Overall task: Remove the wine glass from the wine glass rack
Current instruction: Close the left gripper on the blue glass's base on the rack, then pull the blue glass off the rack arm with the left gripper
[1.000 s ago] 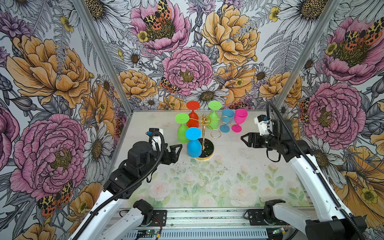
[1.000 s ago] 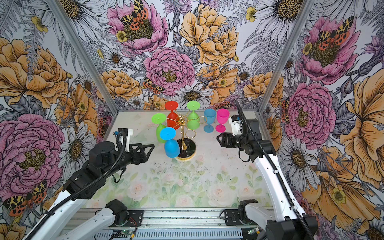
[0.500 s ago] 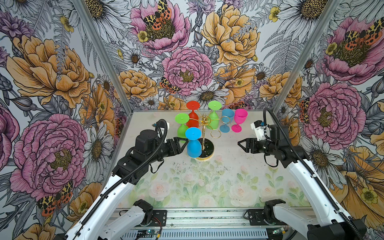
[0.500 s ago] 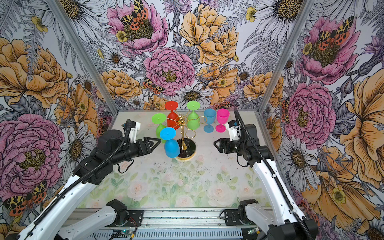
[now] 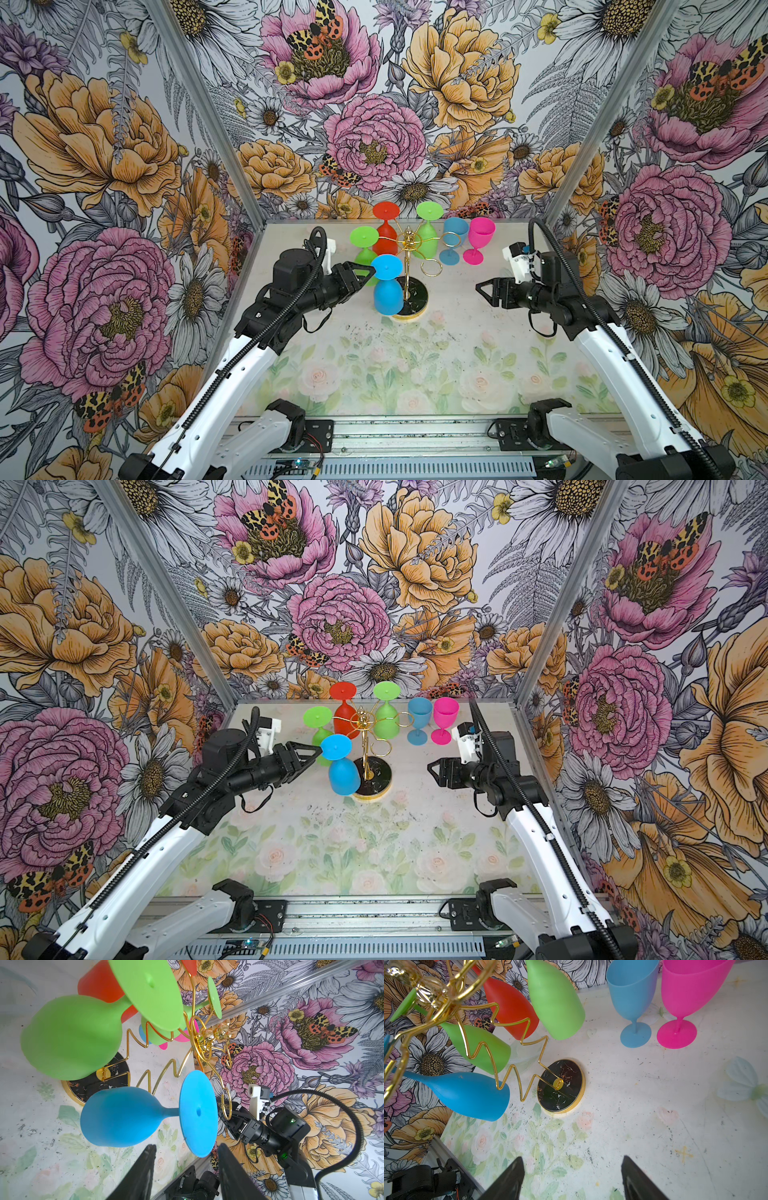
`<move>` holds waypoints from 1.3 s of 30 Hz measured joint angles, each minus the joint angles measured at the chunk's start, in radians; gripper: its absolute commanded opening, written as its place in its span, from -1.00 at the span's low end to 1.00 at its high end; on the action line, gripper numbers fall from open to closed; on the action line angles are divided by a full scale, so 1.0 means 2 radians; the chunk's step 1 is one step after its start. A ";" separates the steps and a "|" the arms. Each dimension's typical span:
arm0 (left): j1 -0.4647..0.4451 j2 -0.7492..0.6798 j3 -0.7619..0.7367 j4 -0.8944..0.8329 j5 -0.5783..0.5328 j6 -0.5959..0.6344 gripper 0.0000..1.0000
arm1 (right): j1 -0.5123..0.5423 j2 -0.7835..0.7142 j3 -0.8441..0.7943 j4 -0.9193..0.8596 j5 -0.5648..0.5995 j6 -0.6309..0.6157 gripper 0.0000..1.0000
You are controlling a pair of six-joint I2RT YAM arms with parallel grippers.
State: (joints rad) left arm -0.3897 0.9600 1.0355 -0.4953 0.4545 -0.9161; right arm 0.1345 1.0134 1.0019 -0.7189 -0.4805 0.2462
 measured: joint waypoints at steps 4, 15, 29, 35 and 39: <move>0.003 0.010 0.000 0.014 0.016 -0.015 -0.15 | 0.000 -0.003 -0.004 0.002 0.000 0.002 0.48; 0.004 0.028 0.000 0.021 0.032 -0.031 -0.36 | 0.000 -0.014 -0.006 0.003 0.000 0.004 0.48; 0.004 0.046 0.000 0.042 0.041 -0.037 -0.49 | 0.000 -0.015 -0.007 0.003 0.000 0.003 0.48; 0.005 0.051 0.000 0.046 0.044 -0.039 -0.59 | 0.000 -0.015 -0.008 0.003 0.001 0.003 0.49; 0.007 0.054 0.000 0.047 0.045 -0.040 -0.68 | 0.000 -0.015 -0.008 0.003 0.001 0.003 0.48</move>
State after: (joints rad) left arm -0.3763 1.0683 1.0348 -0.4011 0.5449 -0.9970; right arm 0.1345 0.9829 0.9855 -0.7128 -0.4793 0.2531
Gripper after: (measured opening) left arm 0.181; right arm 0.742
